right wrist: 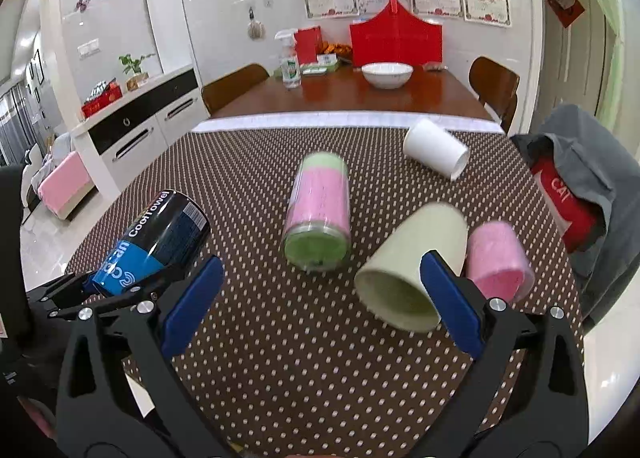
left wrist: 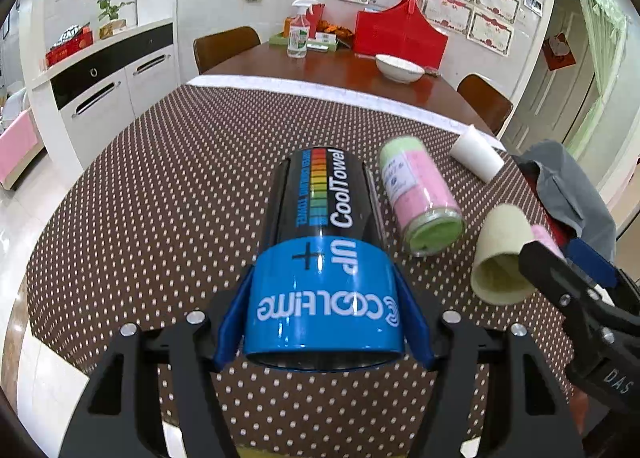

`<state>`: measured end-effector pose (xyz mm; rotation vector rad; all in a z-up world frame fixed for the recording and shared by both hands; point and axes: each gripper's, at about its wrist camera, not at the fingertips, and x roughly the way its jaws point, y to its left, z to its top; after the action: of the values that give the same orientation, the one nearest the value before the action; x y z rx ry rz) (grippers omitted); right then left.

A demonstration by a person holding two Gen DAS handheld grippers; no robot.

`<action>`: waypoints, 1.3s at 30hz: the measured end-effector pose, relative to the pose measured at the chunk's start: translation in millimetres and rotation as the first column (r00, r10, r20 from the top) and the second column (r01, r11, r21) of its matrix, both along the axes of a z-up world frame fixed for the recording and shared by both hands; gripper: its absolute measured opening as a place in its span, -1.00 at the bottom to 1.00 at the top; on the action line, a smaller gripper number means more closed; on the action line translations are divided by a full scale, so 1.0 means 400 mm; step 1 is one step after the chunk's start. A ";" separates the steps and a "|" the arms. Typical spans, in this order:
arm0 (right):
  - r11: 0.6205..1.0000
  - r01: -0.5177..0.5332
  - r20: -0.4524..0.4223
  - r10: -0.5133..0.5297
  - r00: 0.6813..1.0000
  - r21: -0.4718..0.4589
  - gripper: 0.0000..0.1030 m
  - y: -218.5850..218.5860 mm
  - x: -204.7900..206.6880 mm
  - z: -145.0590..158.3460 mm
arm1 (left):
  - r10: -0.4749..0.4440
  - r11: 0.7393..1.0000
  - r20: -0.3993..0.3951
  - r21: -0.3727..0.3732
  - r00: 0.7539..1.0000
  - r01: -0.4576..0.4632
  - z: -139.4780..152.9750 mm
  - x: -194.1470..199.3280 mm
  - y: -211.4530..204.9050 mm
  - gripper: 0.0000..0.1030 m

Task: Flip cup upside down
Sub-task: 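Hold the can in the left gripper and drag it toward the right gripper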

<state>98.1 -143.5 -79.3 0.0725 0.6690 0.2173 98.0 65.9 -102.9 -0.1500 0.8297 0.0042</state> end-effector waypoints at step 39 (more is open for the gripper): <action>0.987 -0.162 -0.165 0.160 0.973 0.000 0.88 0.092 0.098 -0.099 | 0.206 0.978 -0.090 -0.020 0.975 -0.208 -0.095 0.019 0.083 0.32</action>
<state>137.5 -106.5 -119.1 0.0237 0.8425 0.3659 105.6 99.3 -140.7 -0.2648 0.8988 0.1961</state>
